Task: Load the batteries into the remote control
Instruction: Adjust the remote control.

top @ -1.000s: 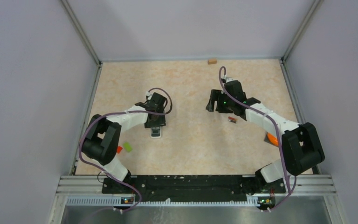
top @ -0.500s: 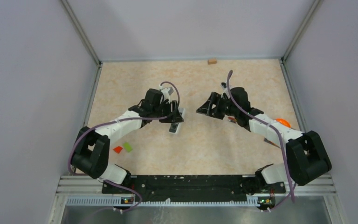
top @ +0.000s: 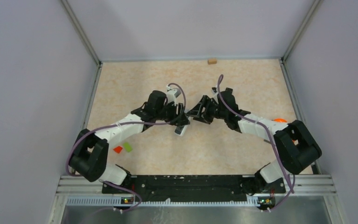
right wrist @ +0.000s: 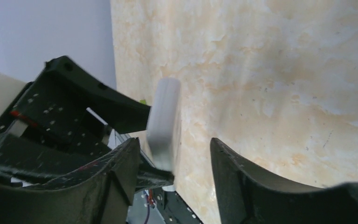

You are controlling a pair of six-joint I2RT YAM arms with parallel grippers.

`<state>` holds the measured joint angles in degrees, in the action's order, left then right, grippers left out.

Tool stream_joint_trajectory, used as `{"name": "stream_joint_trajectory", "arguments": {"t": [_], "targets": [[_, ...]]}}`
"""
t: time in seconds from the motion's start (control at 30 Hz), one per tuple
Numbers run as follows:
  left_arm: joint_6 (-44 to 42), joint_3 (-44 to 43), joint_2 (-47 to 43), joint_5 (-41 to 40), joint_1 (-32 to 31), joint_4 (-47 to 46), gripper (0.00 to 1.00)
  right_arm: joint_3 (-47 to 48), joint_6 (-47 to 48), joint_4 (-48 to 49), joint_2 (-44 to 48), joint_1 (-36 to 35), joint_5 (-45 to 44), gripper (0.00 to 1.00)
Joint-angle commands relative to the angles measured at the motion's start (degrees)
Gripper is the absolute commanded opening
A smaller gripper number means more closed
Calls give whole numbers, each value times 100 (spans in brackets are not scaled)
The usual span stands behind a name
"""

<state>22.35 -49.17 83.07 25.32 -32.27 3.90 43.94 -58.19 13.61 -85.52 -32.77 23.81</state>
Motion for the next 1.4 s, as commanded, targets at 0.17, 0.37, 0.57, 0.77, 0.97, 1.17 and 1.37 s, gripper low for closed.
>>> {"name": "stream_joint_trajectory", "arguments": {"t": [0.17, 0.37, 0.57, 0.77, 0.97, 1.17, 1.37], "targets": [[-379, 103, -532, 28, -192, -346, 44, 322, -309, 103, -152, -106, -445, 23], [-730, -1, -754, -979, -493, -76, 95, 251, -629, 36, 180, -106, -781, 0], [-1526, 22, -1274, -2060, -996, -75, 99, 388, -1098, -916, 247, 16, -1042, 0], [-2833, 231, -1326, -3113, -1823, -341, 96, 997, -1662, -2436, 314, 112, -1127, 0], [-3091, -248, -760, -3826, -2212, 119, 80, 1435, -1977, -3248, 414, 113, -964, 0], [-3388, -185, -707, -4577, -2571, 30, 56, 1401, -2087, -3398, 567, 171, -823, 0], [-3444, -83, -728, -4948, -2646, -107, 35, 1363, -2186, -3230, 564, 219, -605, 0]]}}
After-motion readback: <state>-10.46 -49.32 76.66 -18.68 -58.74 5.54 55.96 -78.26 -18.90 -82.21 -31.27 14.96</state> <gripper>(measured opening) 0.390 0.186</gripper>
